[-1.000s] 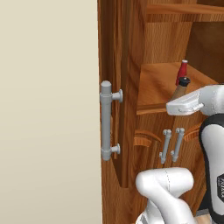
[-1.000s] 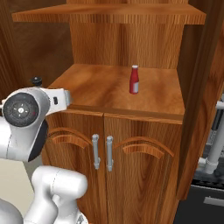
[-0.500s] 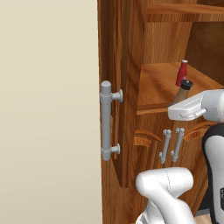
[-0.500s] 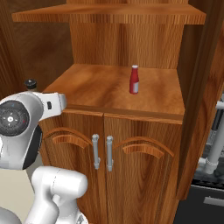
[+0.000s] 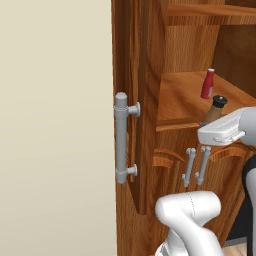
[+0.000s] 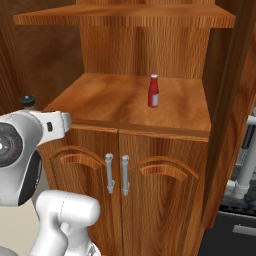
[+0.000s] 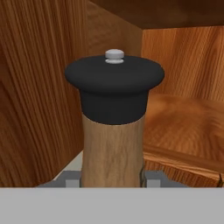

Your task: Take 2 condiments from the cabinet and move them on the counter near the stove.Make sure the condiments are lined up with each other, next to each other.

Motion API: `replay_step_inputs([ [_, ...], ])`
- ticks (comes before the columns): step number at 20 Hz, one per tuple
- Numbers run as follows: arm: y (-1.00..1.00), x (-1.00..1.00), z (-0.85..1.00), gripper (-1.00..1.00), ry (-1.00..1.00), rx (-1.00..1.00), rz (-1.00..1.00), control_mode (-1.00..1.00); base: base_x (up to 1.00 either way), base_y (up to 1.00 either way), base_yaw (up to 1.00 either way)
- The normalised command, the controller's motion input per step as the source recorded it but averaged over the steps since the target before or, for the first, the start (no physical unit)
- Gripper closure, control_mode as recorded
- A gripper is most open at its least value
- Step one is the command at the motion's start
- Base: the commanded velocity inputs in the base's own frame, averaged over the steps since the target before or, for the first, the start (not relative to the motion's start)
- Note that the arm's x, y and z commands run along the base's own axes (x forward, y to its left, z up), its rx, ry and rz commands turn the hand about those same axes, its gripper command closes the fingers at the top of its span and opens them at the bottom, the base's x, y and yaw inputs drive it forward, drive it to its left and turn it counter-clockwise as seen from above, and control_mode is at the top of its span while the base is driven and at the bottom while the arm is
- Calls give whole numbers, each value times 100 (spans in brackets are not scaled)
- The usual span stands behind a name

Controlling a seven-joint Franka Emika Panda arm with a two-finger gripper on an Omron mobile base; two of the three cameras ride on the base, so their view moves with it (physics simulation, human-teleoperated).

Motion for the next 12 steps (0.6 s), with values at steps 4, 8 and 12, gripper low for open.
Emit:
replay_step_inputs([
  [4,0,-2,0,100,0,0,0,-100,0,0,0],
  [8,0,0,0,100,0,0,0,100,-19,0,-1],
  [12,0,0,0,100,0,0,0,100,-66,0,-11],
])
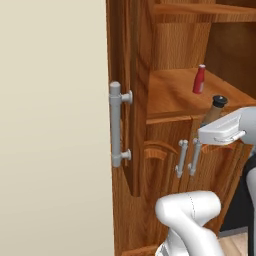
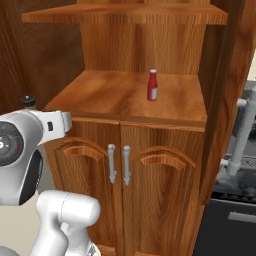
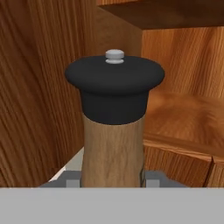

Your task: Take 2 condiments from the cabinet and move them on the counter near the stove.Make sure the condiments are lined up with each other, next to each other.

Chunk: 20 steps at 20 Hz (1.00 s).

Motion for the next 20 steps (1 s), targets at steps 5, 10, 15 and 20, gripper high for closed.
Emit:
replay_step_inputs([
  [5,0,0,0,100,0,0,0,100,-89,-1,-15],
  [10,0,0,0,100,0,0,0,100,-81,-3,-16],
  [15,0,0,0,100,0,0,0,100,-78,-16,-16],
  [20,0,0,0,100,0,0,0,100,-78,-27,-19],
])
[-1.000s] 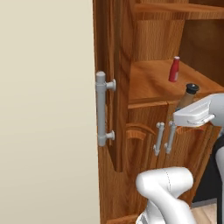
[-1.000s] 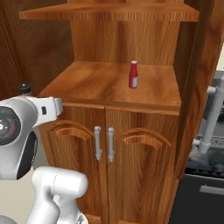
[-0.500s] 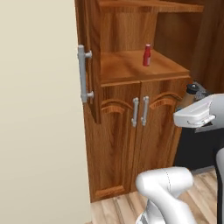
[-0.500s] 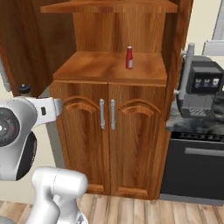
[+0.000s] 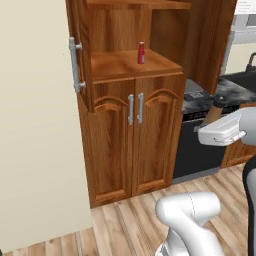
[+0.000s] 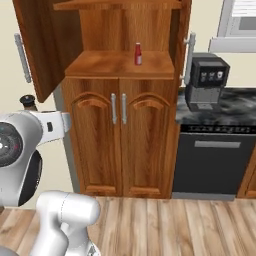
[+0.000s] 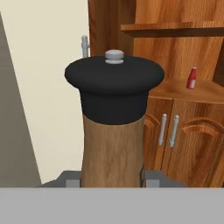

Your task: Take 2 condiments from the cabinet and move them on the counter near the stove.Make sure the condiments are lined up with each other, next to each other.

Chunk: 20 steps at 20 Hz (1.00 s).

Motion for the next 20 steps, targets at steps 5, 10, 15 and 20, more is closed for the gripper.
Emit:
replay_step_inputs([
  [5,0,0,0,100,0,0,0,100,-75,-25,-23],
  [10,0,0,0,100,0,0,0,100,-47,-17,-24],
  [15,0,0,0,100,0,0,0,100,-24,-13,-24],
  [20,0,0,0,100,0,0,0,100,-14,-15,-27],
])
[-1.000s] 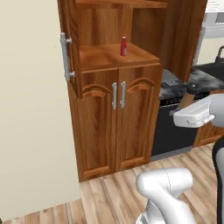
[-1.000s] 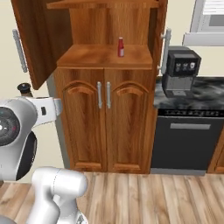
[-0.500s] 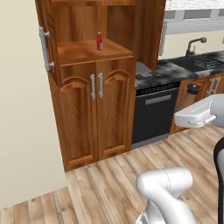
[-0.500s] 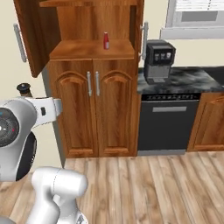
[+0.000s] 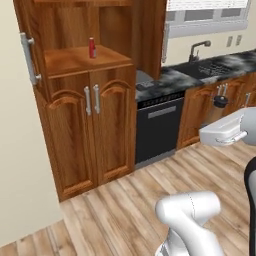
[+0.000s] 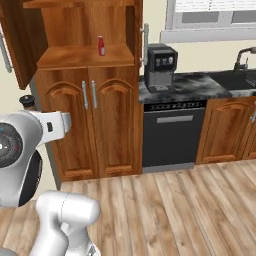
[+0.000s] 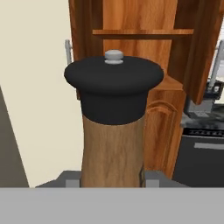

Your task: Take 2 condiments from the cabinet and move them on the counter near the stove.Make sure the condiments are lined up with each other, next to each other.

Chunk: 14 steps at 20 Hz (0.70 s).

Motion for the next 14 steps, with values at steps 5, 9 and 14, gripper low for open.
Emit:
replay_step_inputs([
  [5,0,0,0,100,0,0,0,100,-12,-14,-38],
  [9,0,0,0,100,0,0,0,100,-17,-5,-43],
  [14,0,0,0,100,0,0,0,100,-34,1,-48],
])
